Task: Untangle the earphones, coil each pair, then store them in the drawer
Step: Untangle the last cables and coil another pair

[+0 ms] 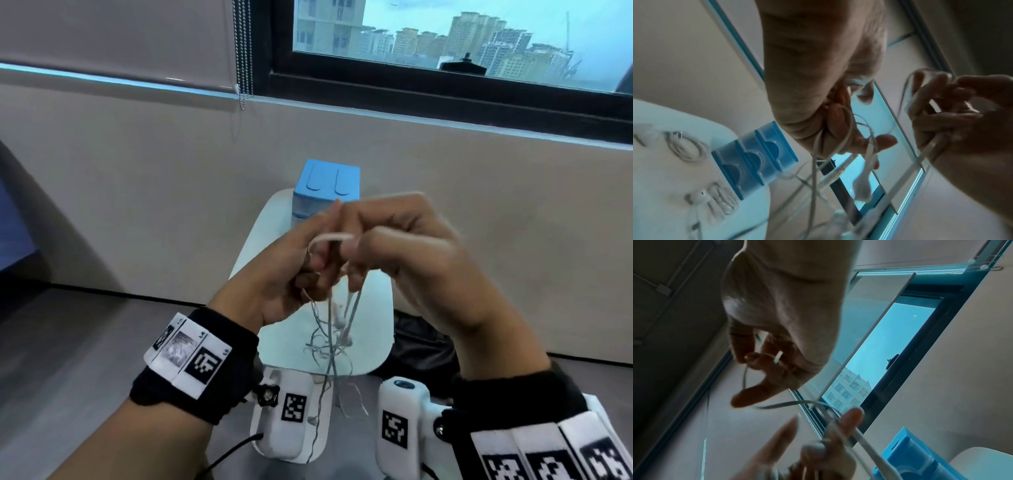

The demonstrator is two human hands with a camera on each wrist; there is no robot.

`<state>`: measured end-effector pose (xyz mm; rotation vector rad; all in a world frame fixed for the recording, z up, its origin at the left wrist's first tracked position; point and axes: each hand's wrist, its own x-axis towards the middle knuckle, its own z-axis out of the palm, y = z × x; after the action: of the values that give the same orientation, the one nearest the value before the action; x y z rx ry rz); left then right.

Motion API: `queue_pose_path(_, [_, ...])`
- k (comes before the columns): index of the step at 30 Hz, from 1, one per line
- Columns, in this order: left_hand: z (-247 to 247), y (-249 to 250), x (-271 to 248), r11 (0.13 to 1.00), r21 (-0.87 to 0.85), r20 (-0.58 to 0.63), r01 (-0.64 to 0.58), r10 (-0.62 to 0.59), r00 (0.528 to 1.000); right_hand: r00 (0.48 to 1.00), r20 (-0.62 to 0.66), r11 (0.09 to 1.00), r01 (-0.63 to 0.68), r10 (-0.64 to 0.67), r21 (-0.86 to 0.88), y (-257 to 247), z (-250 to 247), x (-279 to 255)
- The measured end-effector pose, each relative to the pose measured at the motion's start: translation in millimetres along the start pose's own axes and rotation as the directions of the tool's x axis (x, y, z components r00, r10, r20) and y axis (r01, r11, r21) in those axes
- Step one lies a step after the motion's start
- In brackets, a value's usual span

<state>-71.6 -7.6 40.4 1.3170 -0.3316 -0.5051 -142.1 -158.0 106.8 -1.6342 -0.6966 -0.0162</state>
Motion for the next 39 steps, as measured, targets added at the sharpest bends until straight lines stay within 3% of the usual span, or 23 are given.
queue_pose_path(2, [-1.9,2.6,-0.5,0.998,0.028,0.023,-0.064,0.063,0.998,0.992,0.113,0.994,-0.038,0.05,-0.104,3.6,1.3,-3.1])
queue_pose_path(4, [-4.0,7.8,-1.3,0.996,0.024,0.056,-0.092,0.09,0.994,0.995,0.07,0.983,-0.057,0.07,-0.177,6.0,-0.9,-5.2])
queue_pose_path(6, [-5.9,13.0,-2.8,0.993,0.04,0.042,-0.112,0.111,0.993,0.986,-0.152,0.986,-0.096,0.075,-0.137,10.8,-6.5,-4.5])
queue_pose_path(8, [-6.4,16.6,-5.8,0.987,0.084,0.012,-0.134,0.134,0.991,0.882,-0.445,0.973,-0.214,0.156,-0.083,23.9,-16.7,-2.2])
queue_pose_path(9, [-6.2,17.3,-7.0,0.979,0.135,0.005,-0.15,0.151,0.989,0.819,-0.521,0.945,-0.319,0.239,-0.067,31.8,-21.3,-1.2])
queue_pose_path(10, [-5.7,17.5,-7.9,0.966,0.197,0.009,-0.17,0.172,0.985,0.777,-0.521,0.894,-0.445,0.354,-0.057,37.9,-22.8,-0.2])
queue_pose_path(12, [-3.6,17.4,-10.1,0.921,0.322,0.059,-0.219,0.211,0.976,0.729,-0.376,0.771,-0.634,0.572,-0.057,48.4,-18.5,1.4])
queue_pose_path(14, [-0.8,14.9,-13.0,0.879,0.398,0.152,-0.261,0.217,0.964,0.711,-0.281,0.735,-0.677,0.644,-0.027,55.1,-13.9,5.1])
queue_pose_path(17, [-1.6,10.2,-15.6,0.838,0.483,0.148,-0.254,0.208,0.967,0.739,-0.327,0.792,-0.609,0.589,0.05,56.2,-14.5,14.3])
queue_pose_path(22, [-18.3,5.2,-15.1,0.945,0.297,-0.107,-0.139,0.177,0.978,0.821,-0.376,0.903,-0.386,0.43,0.188,42.1,-16.7,21.2])
queue_pose_path(27, [-36.1,-8.4,-14.0,0.958,0.276,-0.204,-0.074,0.134,0.97,0.826,-0.413,0.866,-0.166,0.384,0.472,27.8,-17.8,23.5])
queue_pose_path(30, [-40.2,-16.2,-13.7,0.953,0.297,-0.253,-0.059,0.138,0.958,0.821,-0.437,0.893,-0.181,0.367,0.411,25.4,-19.9,23.7])
queue_pose_path(32, [-41.7,-17.9,-13.2,0.946,0.315,-0.283,-0.076,0.17,0.944,0.85,-0.401,0.927,-0.234,0.342,0.294,21.4,-20.8,21.7])
queue_pose_path(35, [-38.1,-14.4,-12.8,0.923,0.363,-0.214,-0.127,0.215,0.953,0.903,-0.319,0.957,-0.262,0.289,0.126,13.8,-19.3,20.4])
queue_pose_path(39, [-23.4,-12.3,-9.7,0.897,0.419,0.036,-0.139,0.137,0.99,0.955,-0.209,0.976,-0.219,0.21,-0.017,7.2,-13.0,22.8])
